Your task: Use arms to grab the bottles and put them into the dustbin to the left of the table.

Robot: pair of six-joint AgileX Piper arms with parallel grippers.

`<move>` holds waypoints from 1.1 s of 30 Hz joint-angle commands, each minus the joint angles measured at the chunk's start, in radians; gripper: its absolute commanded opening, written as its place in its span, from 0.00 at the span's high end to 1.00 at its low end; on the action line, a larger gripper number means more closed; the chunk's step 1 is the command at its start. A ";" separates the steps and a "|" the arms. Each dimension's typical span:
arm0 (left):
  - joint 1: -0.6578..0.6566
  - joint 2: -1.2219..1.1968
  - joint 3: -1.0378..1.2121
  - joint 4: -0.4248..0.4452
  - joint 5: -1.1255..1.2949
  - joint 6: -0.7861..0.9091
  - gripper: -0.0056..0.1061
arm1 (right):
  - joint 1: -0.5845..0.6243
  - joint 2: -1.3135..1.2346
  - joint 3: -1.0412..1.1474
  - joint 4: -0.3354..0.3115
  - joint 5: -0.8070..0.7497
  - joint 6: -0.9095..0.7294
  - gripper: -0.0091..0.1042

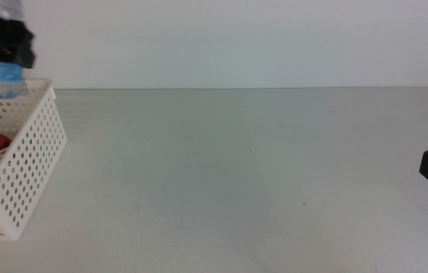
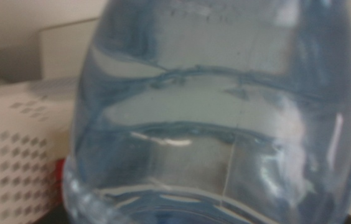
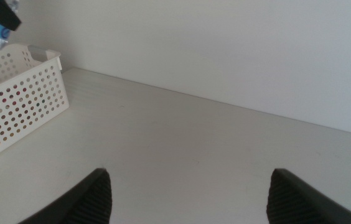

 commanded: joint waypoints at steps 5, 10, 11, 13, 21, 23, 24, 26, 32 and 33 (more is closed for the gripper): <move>0.147 0.000 -0.056 -0.051 0.033 0.087 0.96 | -0.003 0.003 -0.030 -0.008 -0.078 -0.012 0.36; 0.210 0.082 -0.056 -0.040 0.064 0.089 0.96 | -0.003 0.003 -0.030 -0.008 -0.078 -0.012 0.36; 0.219 0.101 -0.056 -0.038 0.063 0.089 0.96 | -0.003 0.003 -0.030 -0.008 -0.078 -0.012 0.36; 0.227 0.135 -0.056 -0.029 0.061 0.089 0.96 | -0.003 0.003 -0.030 -0.008 -0.078 -0.012 0.36; 0.229 0.247 -0.055 -0.002 0.082 0.088 0.96 | -0.003 0.003 -0.030 -0.008 -0.078 -0.011 0.36; 0.229 0.267 -0.054 -0.001 0.089 0.088 0.95 | -0.003 0.003 -0.030 -0.008 -0.078 -0.011 0.36; 0.229 0.276 -0.054 0.001 0.094 0.088 0.93 | -0.003 0.003 -0.030 -0.008 -0.078 -0.011 0.36; 0.229 0.290 -0.054 0.001 0.102 0.088 0.88 | -0.003 0.003 -0.030 -0.008 -0.077 -0.011 0.36; 0.229 0.297 -0.054 0.009 0.107 0.088 0.54 | -0.003 0.003 -0.030 -0.008 -0.077 -0.011 0.36; 0.229 0.297 -0.054 0.009 0.124 0.088 0.37 | -0.003 0.003 -0.030 -0.008 -0.077 -0.011 0.36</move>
